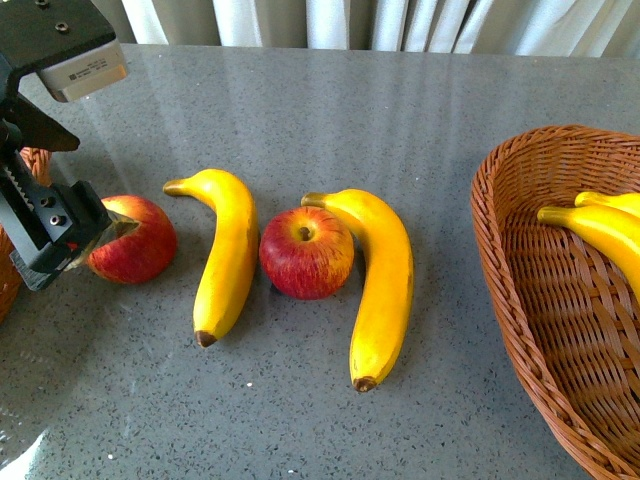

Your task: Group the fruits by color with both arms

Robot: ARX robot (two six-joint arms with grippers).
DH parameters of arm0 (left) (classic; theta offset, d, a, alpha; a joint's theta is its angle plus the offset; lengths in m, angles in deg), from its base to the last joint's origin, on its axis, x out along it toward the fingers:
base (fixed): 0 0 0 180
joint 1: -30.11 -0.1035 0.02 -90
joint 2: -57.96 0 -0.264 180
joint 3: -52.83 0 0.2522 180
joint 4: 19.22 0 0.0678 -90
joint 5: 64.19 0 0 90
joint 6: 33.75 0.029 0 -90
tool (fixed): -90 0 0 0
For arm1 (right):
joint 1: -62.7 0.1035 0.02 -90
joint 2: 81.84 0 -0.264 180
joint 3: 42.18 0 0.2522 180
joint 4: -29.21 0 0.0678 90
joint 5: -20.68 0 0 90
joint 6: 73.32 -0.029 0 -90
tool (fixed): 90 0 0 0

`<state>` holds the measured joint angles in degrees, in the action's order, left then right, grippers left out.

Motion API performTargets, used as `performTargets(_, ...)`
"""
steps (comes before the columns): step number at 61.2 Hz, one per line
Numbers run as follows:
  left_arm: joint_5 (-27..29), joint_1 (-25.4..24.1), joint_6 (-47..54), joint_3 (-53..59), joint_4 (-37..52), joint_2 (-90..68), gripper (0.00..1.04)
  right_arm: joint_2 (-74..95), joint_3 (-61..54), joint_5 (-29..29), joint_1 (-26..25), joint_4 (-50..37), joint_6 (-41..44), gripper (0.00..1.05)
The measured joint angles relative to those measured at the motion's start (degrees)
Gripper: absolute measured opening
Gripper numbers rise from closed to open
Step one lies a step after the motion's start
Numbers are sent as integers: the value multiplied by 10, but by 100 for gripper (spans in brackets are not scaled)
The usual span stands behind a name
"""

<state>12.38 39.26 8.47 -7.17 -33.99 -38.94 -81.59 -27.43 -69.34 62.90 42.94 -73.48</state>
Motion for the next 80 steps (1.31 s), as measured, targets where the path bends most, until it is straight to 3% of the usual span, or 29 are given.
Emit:
performTargets(28,-11,-7,180,-65,-90,-52,96,0,0,0,0,0,0,96)
performTargets(80,25,3,244,-90,-106,-125,96,0,0,0,0,0,0,96)
